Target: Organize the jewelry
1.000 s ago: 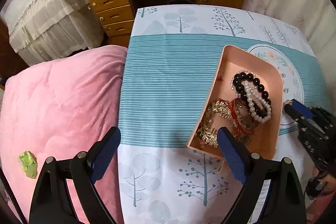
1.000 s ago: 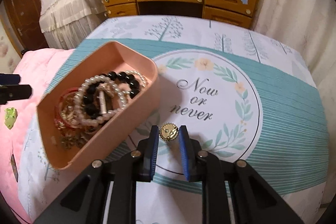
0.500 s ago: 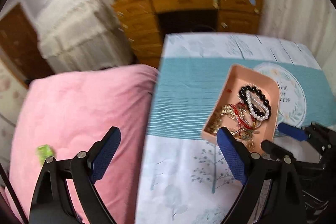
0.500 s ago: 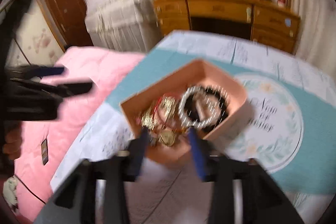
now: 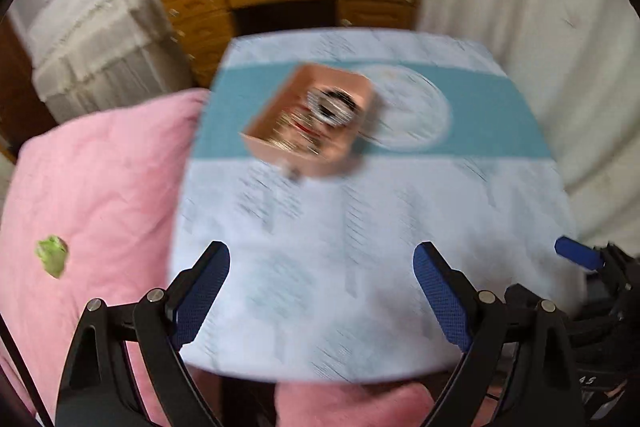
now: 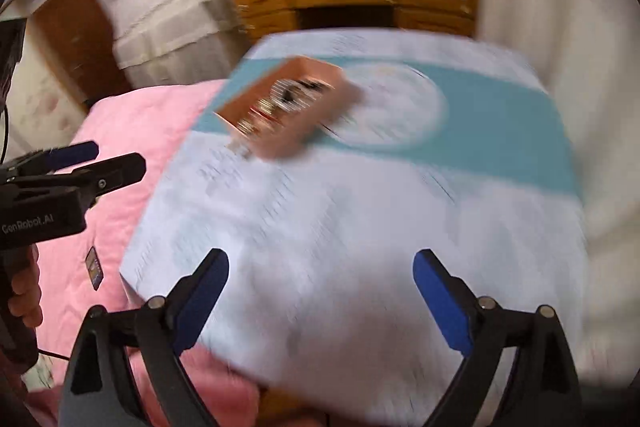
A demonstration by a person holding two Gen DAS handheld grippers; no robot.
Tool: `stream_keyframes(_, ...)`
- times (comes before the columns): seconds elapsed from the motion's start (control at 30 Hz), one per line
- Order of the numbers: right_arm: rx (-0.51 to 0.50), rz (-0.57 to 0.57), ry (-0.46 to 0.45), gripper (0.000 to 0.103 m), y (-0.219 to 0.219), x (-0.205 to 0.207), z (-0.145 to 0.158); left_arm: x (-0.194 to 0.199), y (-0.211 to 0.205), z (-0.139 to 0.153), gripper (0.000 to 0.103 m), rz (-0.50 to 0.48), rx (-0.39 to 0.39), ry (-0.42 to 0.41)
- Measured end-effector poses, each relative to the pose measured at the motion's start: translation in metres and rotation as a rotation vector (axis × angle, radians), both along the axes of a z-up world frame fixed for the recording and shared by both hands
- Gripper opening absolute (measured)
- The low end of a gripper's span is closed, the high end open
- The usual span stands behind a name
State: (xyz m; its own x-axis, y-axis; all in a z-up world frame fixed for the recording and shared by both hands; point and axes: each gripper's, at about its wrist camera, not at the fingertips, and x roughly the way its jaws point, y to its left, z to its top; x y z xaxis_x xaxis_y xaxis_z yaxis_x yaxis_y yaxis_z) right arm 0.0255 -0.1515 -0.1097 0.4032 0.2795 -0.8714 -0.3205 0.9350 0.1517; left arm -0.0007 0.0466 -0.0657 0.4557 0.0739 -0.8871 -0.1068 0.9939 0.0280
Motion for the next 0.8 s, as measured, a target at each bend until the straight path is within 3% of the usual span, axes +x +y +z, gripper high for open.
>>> stream_keyframes(0.07,-0.039,-0.059,0.043,0.094,-0.018,-0.016,0.006,-0.007,-0.022,0.008,0.092,-0.035,-0.017,0.047)
stream_keyframes(0.13,-0.014,-0.097,0.089,0.094,-0.031,-0.027,0.013,-0.011,-0.037,0.020,0.092,-0.066,-0.026,0.055)
stream_keyframes(0.2,0.019,-0.099,0.106,0.094,-0.035,-0.030,0.021,-0.012,-0.046,0.033,0.094,-0.093,-0.041,0.033)
stream_keyframes(0.27,0.027,-0.097,0.097,0.094,-0.037,-0.030,0.030,-0.011,-0.057,0.046,0.102,-0.116,-0.039,-0.002)
stream_keyframes(0.37,0.071,-0.098,0.064,0.094,-0.039,-0.028,0.051,-0.001,-0.067,0.057,0.102,-0.152,-0.021,-0.061)
stream_keyframes(0.43,0.083,-0.103,0.047,0.094,-0.040,-0.029,0.060,0.004,-0.066,0.062,0.102,-0.124,-0.040,-0.093)
stream_keyframes(0.57,0.118,-0.138,0.076,0.094,-0.038,-0.021,0.072,0.012,-0.056,0.059,0.102,-0.085,-0.133,-0.026)
stream_keyframes(0.7,0.072,-0.165,0.021,0.094,-0.032,-0.023,0.076,-0.001,-0.047,0.049,0.102,-0.033,-0.063,-0.050)
stream_keyframes(0.8,0.057,-0.185,0.006,0.097,-0.031,-0.023,0.075,-0.008,-0.045,0.038,0.102,-0.026,-0.048,-0.014)
